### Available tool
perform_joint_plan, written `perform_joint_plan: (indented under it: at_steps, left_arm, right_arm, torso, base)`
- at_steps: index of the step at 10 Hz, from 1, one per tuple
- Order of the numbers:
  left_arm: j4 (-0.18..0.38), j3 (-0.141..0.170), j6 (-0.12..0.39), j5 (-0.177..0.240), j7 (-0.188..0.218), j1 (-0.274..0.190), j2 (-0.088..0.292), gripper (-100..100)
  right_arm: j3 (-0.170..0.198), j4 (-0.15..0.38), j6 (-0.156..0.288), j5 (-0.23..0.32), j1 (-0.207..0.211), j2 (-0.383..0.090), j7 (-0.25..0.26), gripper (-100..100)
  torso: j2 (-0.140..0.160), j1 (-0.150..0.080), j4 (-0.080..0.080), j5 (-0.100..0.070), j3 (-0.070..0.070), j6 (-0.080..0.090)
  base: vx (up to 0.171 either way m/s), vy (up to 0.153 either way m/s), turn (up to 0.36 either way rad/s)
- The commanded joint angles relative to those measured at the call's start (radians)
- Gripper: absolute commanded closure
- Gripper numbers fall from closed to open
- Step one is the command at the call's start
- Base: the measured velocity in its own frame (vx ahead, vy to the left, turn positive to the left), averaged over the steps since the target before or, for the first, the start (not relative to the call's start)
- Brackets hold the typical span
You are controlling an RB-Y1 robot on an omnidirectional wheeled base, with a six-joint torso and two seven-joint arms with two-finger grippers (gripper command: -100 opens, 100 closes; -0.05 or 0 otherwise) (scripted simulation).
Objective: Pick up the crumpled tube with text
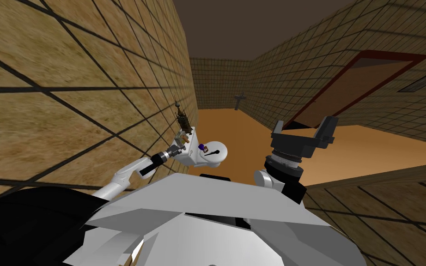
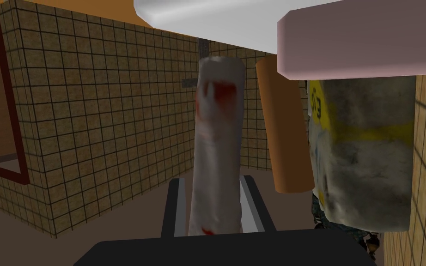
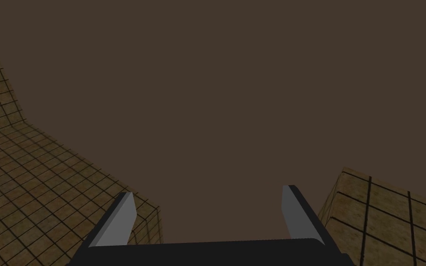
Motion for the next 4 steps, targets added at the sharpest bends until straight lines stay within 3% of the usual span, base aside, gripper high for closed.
perform_joint_plan:
  at_steps: [1,3,4]
  left_arm:
    - [-0.002,-0.004,0.007,0.050,-0.023,0.004,0.004,100]
    - [-0.002,-0.004,0.007,0.049,-0.023,0.004,0.004,100]
    - [-0.002,-0.004,0.007,0.050,-0.023,0.004,0.004,0]
  right_arm:
    - [0.000,0.000,0.000,0.000,0.000,0.000,0.000,0]
    - [0.000,0.000,0.000,0.000,0.000,0.000,0.000,0]
    - [0.000,0.000,0.000,0.000,0.000,0.000,0.000,0]
  torso:
    - [0.000,0.000,0.000,0.000,0.000,0.000]
    - [0.000,0.001,0.000,0.000,0.000,0.000]
    - [0.001,0.001,0.000,0.000,0.000,0.000]
  base:
    - [0.003,-0.008,0.010]
    - [0.000,0.000,0.000]
    - [0.000,0.000,0.000]
